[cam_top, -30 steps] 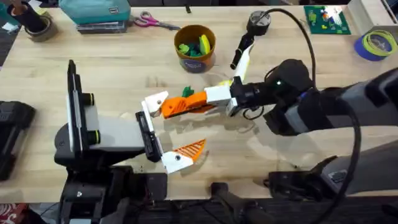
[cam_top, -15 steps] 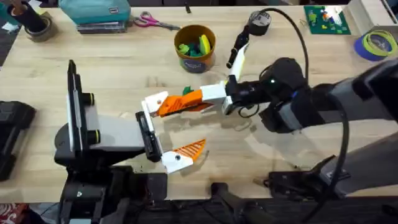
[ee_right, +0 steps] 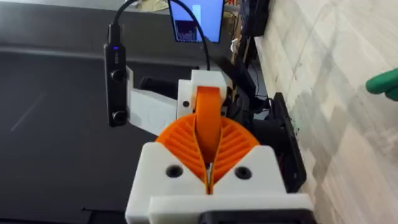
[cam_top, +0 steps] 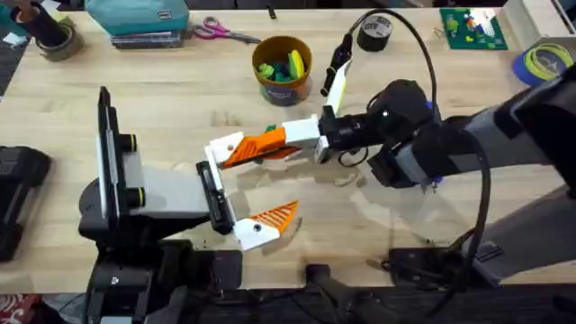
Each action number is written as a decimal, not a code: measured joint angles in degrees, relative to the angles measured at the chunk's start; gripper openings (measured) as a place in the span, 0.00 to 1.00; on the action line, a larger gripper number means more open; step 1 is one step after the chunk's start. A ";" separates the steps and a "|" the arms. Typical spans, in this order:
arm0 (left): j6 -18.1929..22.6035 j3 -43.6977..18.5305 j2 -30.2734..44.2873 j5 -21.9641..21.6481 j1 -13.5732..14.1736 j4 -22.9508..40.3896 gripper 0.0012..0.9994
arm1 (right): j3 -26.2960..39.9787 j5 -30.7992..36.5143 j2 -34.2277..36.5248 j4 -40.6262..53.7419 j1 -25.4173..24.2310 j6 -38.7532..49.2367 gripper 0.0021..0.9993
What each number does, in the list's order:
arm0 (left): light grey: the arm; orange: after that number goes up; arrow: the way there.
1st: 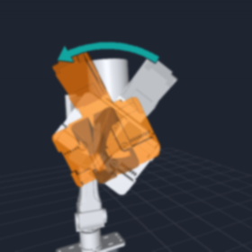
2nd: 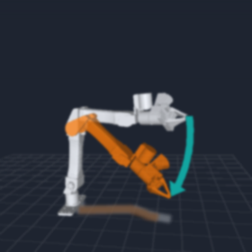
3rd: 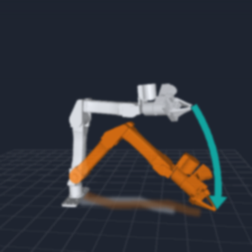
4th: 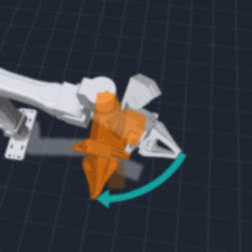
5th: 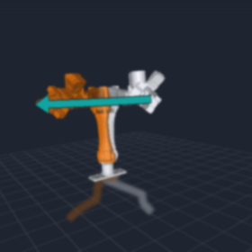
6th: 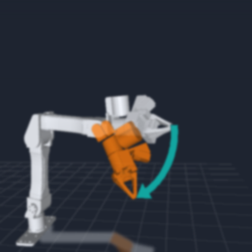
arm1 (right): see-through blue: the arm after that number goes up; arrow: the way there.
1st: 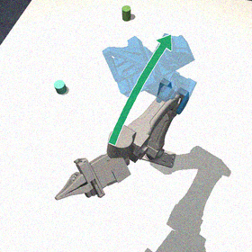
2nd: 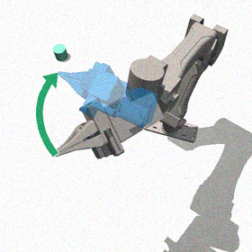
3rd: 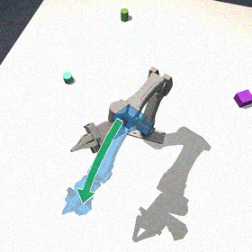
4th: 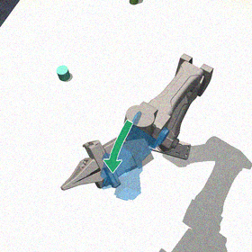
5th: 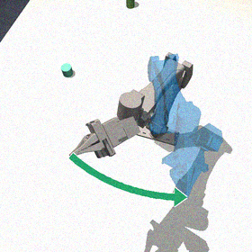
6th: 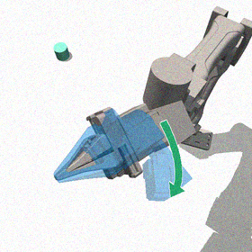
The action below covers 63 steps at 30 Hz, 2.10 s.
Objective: Pick up the gripper from the table and insert it into the empty holder that is missing its gripper. Then pick up a screw, insert it into the mounting hole, and use the screwdriver to tighten it. Finally, clean up the table by picking up the vegetable and placing it into the bucket.
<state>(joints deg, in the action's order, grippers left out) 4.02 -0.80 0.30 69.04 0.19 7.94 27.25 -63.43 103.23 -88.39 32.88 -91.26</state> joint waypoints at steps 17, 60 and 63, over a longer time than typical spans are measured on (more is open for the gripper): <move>-0.19 0.00 0.00 -0.05 0.00 0.00 0.99 | 1.04 0.80 1.02 -0.23 0.63 0.00 0.01; 0.08 0.00 0.00 -0.01 0.00 0.00 0.99 | 1.04 3.26 1.52 0.55 1.44 0.20 0.99; 0.08 0.00 0.01 -0.01 0.00 0.00 0.99 | 1.04 3.42 1.52 0.54 1.44 0.20 0.99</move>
<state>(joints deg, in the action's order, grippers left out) 4.10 -0.80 0.30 69.04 0.19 7.94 28.29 -60.01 104.75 -87.85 34.33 -91.07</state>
